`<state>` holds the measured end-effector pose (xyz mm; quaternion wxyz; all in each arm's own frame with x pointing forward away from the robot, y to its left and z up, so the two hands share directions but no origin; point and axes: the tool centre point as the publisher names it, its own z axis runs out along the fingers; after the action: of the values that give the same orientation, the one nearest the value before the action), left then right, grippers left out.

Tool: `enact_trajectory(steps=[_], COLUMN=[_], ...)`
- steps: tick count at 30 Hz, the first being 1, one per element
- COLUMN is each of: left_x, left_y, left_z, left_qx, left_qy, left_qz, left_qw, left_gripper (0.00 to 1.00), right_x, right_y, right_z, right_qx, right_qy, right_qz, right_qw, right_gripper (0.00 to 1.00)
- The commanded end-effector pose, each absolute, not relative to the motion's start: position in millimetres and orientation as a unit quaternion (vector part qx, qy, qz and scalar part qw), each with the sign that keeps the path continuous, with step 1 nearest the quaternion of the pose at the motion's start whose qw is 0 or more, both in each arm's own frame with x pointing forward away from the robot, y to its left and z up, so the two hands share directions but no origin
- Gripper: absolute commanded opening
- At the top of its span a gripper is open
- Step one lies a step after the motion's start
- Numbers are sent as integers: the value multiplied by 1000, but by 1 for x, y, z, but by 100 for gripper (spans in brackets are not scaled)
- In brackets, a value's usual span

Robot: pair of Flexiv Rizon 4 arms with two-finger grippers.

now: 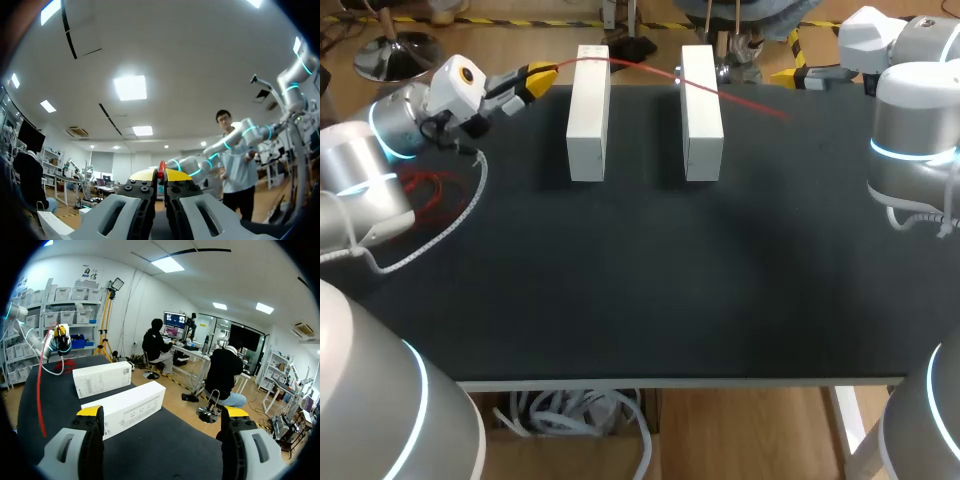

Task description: Grab the tape and strap the tape.

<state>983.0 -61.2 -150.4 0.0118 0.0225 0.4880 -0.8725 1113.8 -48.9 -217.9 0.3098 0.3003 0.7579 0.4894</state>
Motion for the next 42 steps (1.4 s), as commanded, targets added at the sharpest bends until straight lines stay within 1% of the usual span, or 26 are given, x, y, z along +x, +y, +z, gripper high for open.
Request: enact_trajectory(steps=[1, 10, 42], left_x=[975, 976, 976], left_y=[-65, -69, -69], left_z=[-150, -151, -151], left_qx=[-299, -298, -298], left_qy=[443, 444, 444], left_qz=[-823, -826, -826], left_qw=[192, 181, 181], left_gripper=[0, 0, 0], right_x=[1114, 1114, 1114], right_y=[-49, -49, -49], right_z=[-218, -218, -218], right_qx=[300, 300, 300], right_qy=[758, 758, 758], right_qz=[489, 489, 489], right_qw=[309, 309, 309], right_gripper=[100, 100, 100])
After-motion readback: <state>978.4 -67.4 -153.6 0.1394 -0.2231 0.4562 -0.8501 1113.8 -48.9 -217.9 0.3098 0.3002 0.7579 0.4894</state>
